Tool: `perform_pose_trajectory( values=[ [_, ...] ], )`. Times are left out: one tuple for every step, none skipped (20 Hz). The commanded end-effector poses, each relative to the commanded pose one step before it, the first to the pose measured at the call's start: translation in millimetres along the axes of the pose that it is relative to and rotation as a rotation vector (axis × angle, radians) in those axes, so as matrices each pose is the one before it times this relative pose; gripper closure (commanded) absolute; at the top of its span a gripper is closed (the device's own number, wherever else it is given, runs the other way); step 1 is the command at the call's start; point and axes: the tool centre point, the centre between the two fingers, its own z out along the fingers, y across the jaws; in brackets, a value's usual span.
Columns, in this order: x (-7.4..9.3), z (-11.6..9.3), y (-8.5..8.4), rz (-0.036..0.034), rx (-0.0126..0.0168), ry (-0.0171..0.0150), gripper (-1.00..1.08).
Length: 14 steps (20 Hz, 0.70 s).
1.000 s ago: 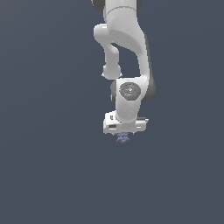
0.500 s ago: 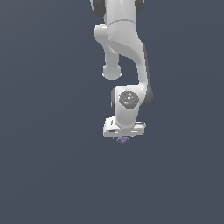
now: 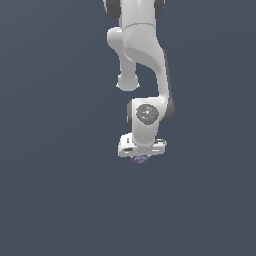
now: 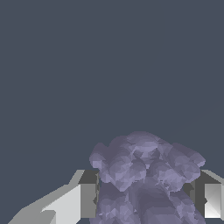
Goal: Pick up the object and move it to a goal position.
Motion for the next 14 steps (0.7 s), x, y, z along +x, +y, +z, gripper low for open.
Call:
perform_pose_trajectory(
  values=[
    [0.03,0.27,0.04,0.00003,-0.00007,-0.00037,1.08],
    [-0.13,-0.12,0.25,0.00000,0.00000,0.00000,1.08],
    [-0.39,-0.37,0.74,0.00000,0.00000,0.00000,1.08],
    [-0.64,-0.63,1.23,0.00000,0.00000,0.00000,1.08],
    [-0.91,-0.88,1.73,0.00000,0.00000,0.00000,1.08],
    [-1.18,-1.14,2.25,0.00000,0.00000,0.00000,1.08],
    [-1.46,-1.42,2.78,0.00000,0.00000,0.00000,1.08],
    [-1.75,-1.70,3.34,0.00000,0.00000,0.00000,1.08],
    [-2.05,-2.00,3.92,0.00000,0.00000,0.00000,1.08],
    [-2.37,-2.31,4.54,0.00000,0.00000,0.00000,1.08],
    [-2.70,-2.64,5.19,0.00000,0.00000,0.00000,1.08],
    [-3.05,-2.98,5.86,0.00000,0.00000,0.00000,1.08],
    [-3.40,-3.34,6.55,0.00000,0.00000,0.00000,1.08],
    [-3.74,-3.68,7.22,0.00000,0.00000,0.00000,1.08]
  ],
)
